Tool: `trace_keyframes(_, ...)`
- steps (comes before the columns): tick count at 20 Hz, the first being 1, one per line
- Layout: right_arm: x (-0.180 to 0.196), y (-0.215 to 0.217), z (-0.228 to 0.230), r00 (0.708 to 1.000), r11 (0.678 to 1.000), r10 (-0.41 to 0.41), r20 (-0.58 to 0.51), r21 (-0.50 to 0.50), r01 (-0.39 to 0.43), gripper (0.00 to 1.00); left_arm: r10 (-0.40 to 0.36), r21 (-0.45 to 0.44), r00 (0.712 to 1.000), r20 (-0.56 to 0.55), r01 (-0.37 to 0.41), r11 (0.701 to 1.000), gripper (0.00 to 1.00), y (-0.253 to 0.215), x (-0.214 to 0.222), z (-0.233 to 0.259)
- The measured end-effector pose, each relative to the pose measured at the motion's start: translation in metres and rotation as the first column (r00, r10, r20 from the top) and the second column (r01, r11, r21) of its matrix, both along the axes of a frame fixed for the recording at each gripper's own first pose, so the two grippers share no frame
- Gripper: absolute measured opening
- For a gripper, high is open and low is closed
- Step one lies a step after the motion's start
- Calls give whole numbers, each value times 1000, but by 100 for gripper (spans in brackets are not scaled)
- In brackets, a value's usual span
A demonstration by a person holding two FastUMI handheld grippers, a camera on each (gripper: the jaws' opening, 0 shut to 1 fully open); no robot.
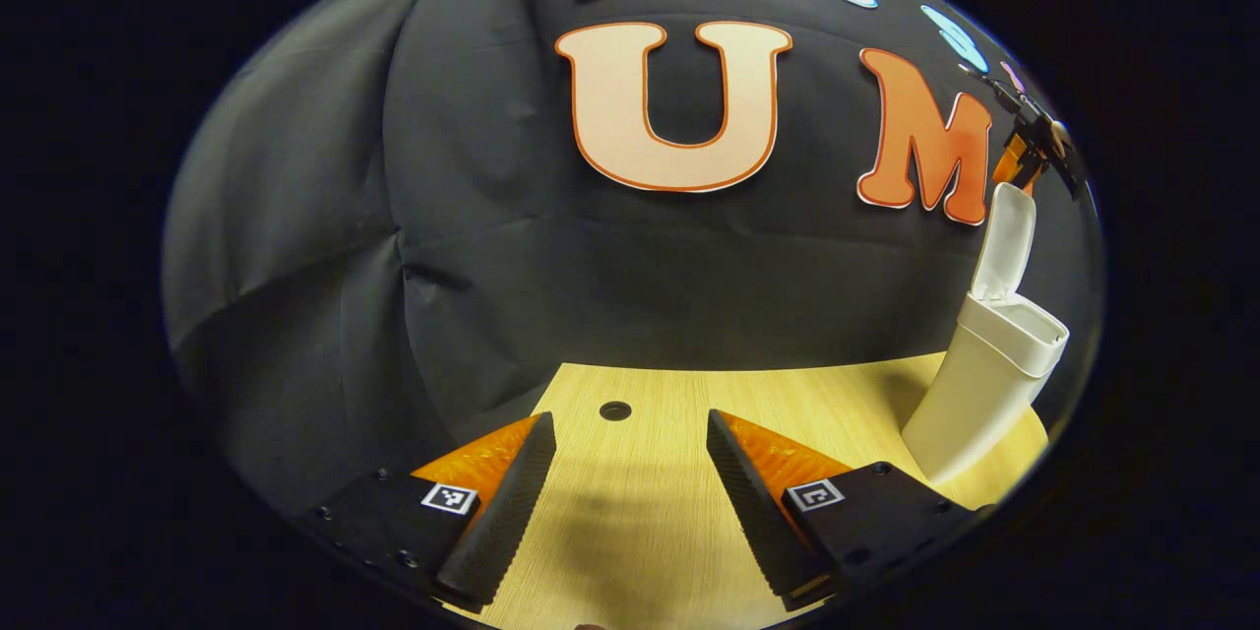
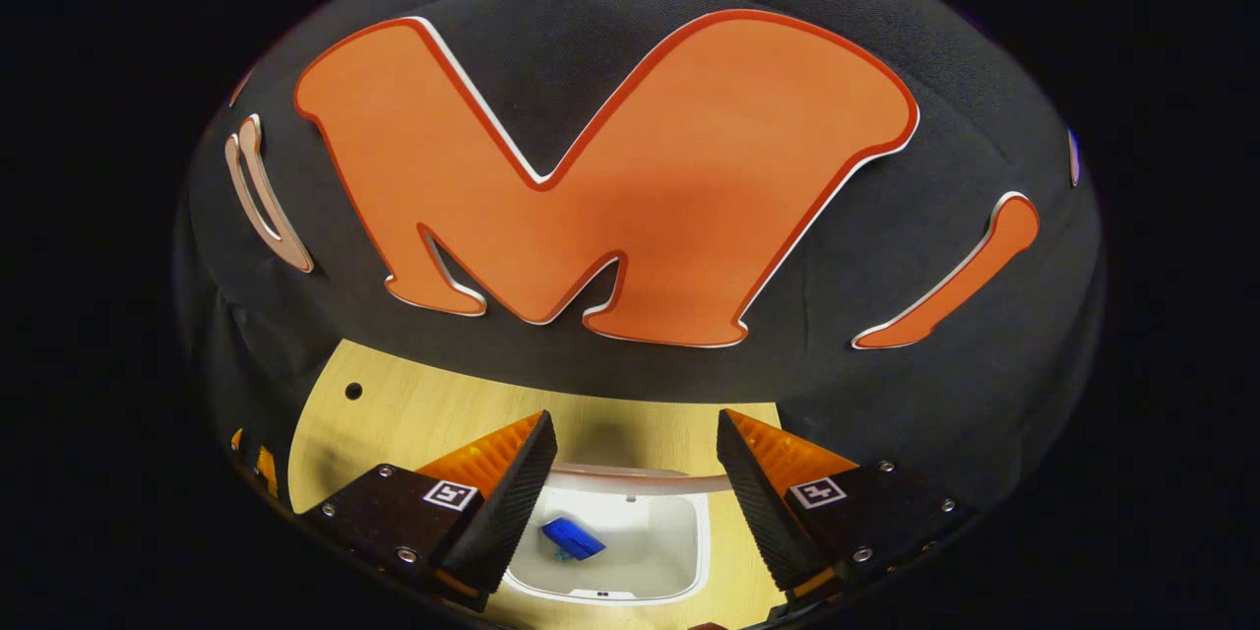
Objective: Press the lid of the desktop garbage bin to open it, pick up the crumpled paper on the desktop and throw it into the bin, then pick up the pop can on the desktop and drop it into the bin, and finally close the garbage bin lid.
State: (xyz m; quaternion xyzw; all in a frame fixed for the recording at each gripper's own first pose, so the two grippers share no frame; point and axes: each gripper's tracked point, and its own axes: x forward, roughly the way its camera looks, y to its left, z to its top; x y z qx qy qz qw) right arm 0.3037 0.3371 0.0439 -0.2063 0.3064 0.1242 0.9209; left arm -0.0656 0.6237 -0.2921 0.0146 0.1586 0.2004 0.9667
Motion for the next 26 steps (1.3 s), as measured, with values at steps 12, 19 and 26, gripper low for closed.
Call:
trace_keyframes(12, -64, -28, -45, 993, 999, -14, -114, 49, 20, 100, -44, 6, 999, 17, 44, 999, 98, -11, -14, 11)
trace_keyframes(19, -101, -51, -90, 989, 997, -43, -143, 49, 51, 100, -62, 25, 998, 16, 61, 998, 98, -12, -35, 17)
trace_keyframes(26, -128, -65, -135, 983, 992, -78, -164, 89, 93, 100, -76, 33, 997, -3, 76, 997, 98, -18, -57, 15)
